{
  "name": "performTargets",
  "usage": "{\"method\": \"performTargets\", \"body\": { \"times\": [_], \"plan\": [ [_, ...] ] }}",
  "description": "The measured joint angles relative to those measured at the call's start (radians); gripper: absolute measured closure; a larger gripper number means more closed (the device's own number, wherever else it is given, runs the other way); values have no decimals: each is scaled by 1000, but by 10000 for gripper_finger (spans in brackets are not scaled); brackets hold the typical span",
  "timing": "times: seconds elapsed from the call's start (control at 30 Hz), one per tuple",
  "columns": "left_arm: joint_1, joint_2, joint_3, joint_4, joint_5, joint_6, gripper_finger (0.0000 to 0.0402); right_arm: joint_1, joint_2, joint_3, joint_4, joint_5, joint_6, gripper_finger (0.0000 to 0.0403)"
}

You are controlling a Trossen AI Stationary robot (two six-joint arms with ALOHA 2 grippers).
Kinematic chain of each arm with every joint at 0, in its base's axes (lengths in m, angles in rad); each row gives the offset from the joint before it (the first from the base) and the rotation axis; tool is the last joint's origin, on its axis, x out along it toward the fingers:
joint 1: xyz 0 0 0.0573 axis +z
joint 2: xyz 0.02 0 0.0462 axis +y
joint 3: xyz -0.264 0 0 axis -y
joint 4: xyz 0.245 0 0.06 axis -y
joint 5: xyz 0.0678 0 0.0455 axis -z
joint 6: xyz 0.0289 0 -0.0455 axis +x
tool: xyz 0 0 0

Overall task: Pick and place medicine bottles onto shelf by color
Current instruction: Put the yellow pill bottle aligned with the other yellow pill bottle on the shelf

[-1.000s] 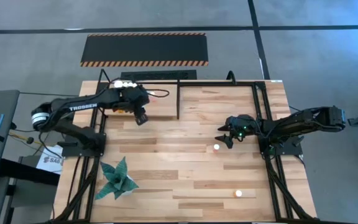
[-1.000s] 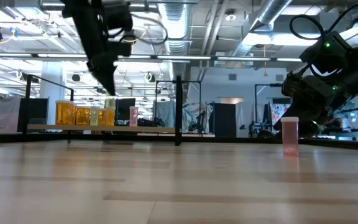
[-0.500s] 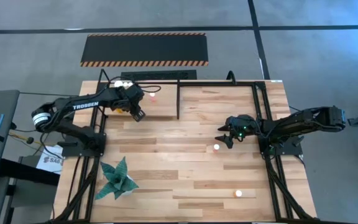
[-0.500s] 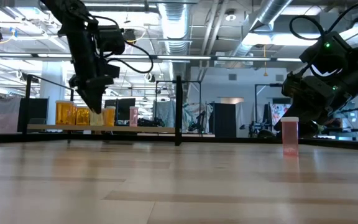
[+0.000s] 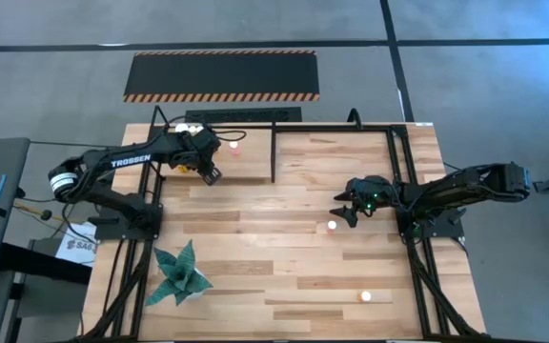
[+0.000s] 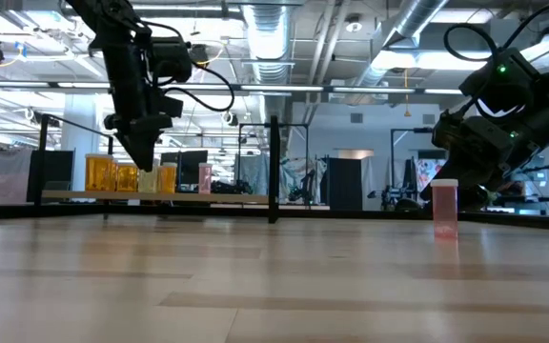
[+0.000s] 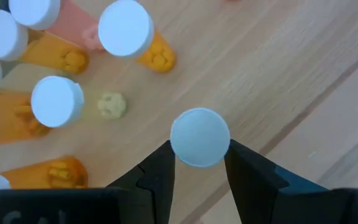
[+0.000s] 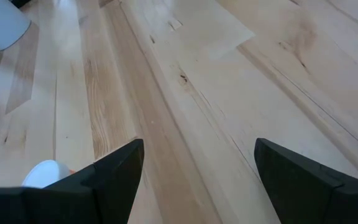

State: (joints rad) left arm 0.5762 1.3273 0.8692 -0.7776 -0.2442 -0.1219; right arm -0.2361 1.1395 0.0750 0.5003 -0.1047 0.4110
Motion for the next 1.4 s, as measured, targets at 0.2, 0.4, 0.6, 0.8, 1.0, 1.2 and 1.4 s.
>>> {"method": "performTargets", "body": {
  "times": [0.2,0.4,0.6,0.8,1.0,1.2,1.4],
  "plan": [
    [0,0,6,-38,-6,-20,275,0,0,0,0,0,0,76],
    [0,-8,6,-51,-1,-40,275,0,0,0,0,0,0,76],
    [0,-58,6,-49,-5,-66,275,0,0,0,0,0,0,76],
    [0,-115,6,-48,-5,-85,252,0,0,0,0,0,0,76],
    [0,-167,7,-40,-2,-102,209,0,0,0,0,0,0,76],
    [0,-180,7,26,27,-104,198,0,0,0,0,0,0,76],
    [-6,-106,8,71,-1,-106,197,0,0,0,0,0,0,76]
  ]
}}
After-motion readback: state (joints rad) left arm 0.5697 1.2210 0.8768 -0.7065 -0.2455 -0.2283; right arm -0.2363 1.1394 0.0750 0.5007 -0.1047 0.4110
